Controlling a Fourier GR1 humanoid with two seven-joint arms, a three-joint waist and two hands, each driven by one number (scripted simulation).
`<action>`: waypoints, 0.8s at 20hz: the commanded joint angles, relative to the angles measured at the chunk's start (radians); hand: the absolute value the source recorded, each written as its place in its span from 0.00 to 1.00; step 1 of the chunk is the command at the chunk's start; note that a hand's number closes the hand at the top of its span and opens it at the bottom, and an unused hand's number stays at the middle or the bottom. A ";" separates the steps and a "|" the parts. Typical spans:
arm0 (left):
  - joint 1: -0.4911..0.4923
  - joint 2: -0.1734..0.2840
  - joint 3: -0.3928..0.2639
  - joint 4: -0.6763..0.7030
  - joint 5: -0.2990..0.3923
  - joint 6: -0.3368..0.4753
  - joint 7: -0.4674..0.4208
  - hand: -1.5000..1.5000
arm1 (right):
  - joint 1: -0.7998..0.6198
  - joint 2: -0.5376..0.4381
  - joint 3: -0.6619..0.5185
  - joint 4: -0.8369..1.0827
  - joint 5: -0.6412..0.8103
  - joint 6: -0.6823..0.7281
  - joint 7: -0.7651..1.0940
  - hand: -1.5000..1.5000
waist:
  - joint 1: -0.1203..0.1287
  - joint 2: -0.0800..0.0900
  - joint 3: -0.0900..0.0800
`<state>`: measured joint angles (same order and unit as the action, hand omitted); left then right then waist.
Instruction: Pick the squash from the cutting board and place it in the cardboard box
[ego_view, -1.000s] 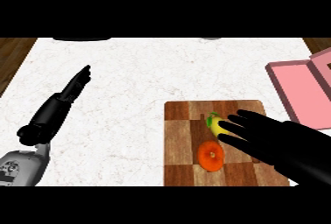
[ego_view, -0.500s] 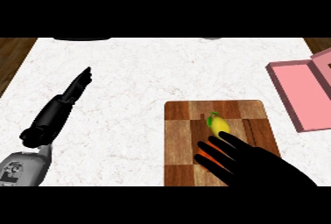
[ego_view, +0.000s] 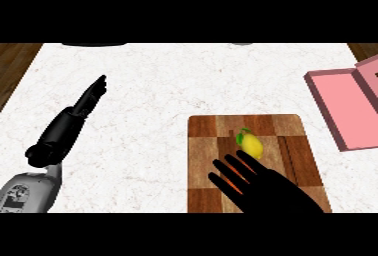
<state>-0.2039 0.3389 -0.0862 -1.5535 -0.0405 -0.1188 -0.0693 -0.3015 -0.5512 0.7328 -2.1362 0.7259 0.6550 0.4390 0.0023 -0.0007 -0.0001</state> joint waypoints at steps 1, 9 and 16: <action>-0.034 0.017 0.046 -0.031 0.016 -0.045 0.075 0.50 | 0.068 0.011 0.016 -0.018 0.099 -0.013 -0.033 0.00 | -0.004 0.000 0.000; -0.007 -0.064 0.026 0.017 -0.060 -0.021 0.007 0.50 | 0.047 0.114 0.040 0.105 0.244 0.014 -0.051 0.00 | -0.003 0.001 0.000; 0.031 -0.041 0.074 -0.032 -0.043 -0.091 0.002 0.50 | 0.088 0.073 -0.060 0.214 0.287 -0.072 -0.242 0.00 | -0.001 0.000 0.000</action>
<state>-0.1933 0.3054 -0.0182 -1.5637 -0.0749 -0.1931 -0.0686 -0.2383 -0.4505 0.7169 -1.9759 0.9886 0.6270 0.2939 0.0011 -0.0002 0.0000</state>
